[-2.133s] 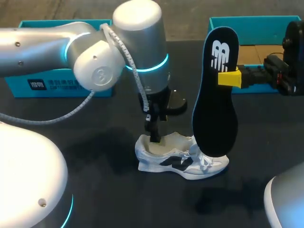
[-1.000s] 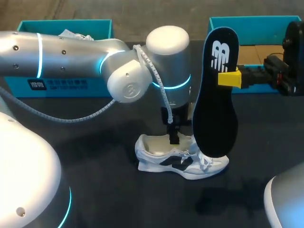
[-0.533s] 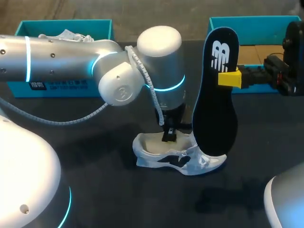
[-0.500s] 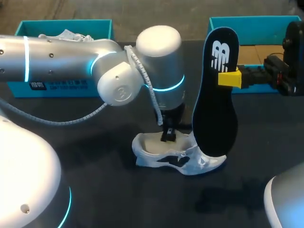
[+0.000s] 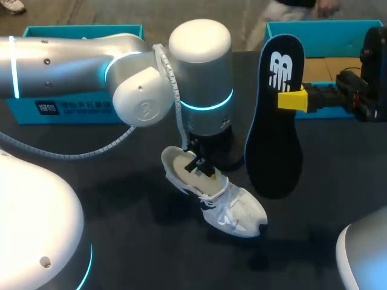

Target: Take the shoe out of the shoebox, open the shoe tongue, remove and reinsert the insole, then place the shoe into the shoebox

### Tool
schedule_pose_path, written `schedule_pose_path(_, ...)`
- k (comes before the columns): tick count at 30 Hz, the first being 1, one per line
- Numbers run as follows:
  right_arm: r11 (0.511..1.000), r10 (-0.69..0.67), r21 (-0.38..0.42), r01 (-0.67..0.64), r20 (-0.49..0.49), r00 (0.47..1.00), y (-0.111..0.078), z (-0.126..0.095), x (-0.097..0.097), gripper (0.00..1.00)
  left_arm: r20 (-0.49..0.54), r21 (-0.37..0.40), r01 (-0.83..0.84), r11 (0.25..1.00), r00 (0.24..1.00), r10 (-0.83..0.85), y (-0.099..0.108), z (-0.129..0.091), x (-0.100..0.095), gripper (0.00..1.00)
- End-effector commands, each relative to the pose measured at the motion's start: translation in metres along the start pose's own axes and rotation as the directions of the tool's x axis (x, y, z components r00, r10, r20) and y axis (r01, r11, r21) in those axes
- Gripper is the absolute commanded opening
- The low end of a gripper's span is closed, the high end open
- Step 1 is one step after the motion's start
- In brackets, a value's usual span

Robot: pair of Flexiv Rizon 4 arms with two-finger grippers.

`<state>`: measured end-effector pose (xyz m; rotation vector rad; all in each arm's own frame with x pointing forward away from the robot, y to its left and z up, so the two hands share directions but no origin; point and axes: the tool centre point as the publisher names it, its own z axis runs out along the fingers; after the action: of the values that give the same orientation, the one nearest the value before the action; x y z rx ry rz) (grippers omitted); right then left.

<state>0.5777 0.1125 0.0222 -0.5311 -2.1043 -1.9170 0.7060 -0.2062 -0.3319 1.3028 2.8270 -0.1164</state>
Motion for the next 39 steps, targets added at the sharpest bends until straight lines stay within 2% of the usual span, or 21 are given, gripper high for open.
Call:
schedule_pose_path(1, 1.000, 0.002, 0.004, -0.002, -0.003, 1.000, 0.002, 0.003, -0.003, 0.00, -0.013, -0.106, -0.461, 0.881, 0.887, 0.462, -0.002, -0.015, 0.017, 0.00)
schedule_pose_path(8, 1.000, 0.002, 0.004, -0.002, -0.003, 1.000, 0.002, 0.003, -0.003, 0.00, -0.060, -0.178, -0.656, 0.734, 0.752, 0.657, -0.009, -0.010, 0.042, 0.00)
schedule_pose_path(15, 1.000, 0.002, 0.004, -0.002, -0.003, 1.000, 0.002, 0.003, -0.003, 0.00, -0.088, -0.186, -0.736, 0.651, 0.673, 0.735, -0.001, 0.003, 0.044, 0.00)
schedule_pose_path(21, 1.000, 0.002, 0.004, -0.002, -0.003, 1.000, 0.002, 0.003, -0.003, 0.00, -0.097, -0.137, -0.770, 0.623, 0.636, 0.765, 0.001, 0.002, 0.044, 0.00)
schedule_pose_path(25, 1.000, 0.002, 0.004, -0.002, -0.003, 1.000, 0.002, 0.003, -0.003, 0.00, -0.092, -0.087, -0.774, 0.627, 0.633, 0.769, -0.005, -0.003, 0.044, 0.00)
schedule_pose_path(33, 1.000, 0.002, 0.004, -0.002, -0.003, 1.000, 0.002, 0.003, -0.003, 0.00, -0.063, -0.011, -0.749, 0.663, 0.662, 0.747, -0.016, -0.008, 0.036, 0.00)
schedule_pose_path(39, 1.000, 0.002, 0.004, -0.002, -0.003, 1.000, 0.002, 0.003, -0.003, 0.00, -0.056, 0.043, -0.731, 0.681, 0.679, 0.732, -0.027, -0.010, 0.040, 0.00)
